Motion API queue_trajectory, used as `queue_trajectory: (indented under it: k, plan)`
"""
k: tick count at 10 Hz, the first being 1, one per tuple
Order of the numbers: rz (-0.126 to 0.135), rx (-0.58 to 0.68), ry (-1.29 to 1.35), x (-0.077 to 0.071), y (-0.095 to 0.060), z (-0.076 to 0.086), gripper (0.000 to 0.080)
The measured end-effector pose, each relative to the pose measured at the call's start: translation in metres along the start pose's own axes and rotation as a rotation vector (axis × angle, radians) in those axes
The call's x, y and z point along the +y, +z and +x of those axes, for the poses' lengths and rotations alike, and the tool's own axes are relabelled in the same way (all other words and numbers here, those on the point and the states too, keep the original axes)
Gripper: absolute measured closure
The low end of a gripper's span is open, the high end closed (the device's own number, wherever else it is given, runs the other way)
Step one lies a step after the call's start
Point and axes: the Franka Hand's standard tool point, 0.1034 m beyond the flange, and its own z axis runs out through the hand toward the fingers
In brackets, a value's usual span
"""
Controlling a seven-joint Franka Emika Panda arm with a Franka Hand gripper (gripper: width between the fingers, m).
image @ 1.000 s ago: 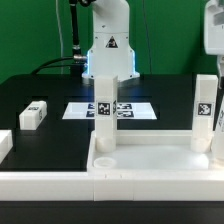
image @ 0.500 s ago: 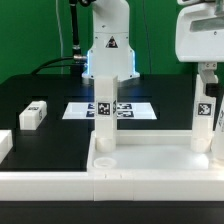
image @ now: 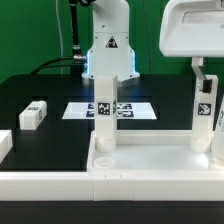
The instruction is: Assemble desk
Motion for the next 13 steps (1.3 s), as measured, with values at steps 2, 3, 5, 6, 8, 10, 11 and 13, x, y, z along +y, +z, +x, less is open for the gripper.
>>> queue_trajectory:
  k: [2, 3, 5, 6, 8, 10, 11, 13]
  plan:
    - [0.001, -0.002, 0.053, 0.000, 0.000, 0.000, 0.0431]
    - [-0.002, -0.002, 0.118, 0.002, 0.001, 0.001, 0.0504]
    - [-0.005, -0.003, 0.270, 0.004, 0.001, 0.001, 0.0504]
    - [-0.014, -0.014, 0.414, 0.006, 0.001, 0.001, 0.0504]
    - [-0.020, -0.076, 0.741, 0.011, 0.001, 0.002, 0.0504]
    - [0.047, -0.138, 1.045, 0.020, 0.003, 0.003, 0.0504]
    - [0.062, -0.153, 1.101, 0.025, 0.003, 0.003, 0.0504]
    - [0.056, -0.162, 1.188, 0.027, 0.003, 0.004, 0.0504]
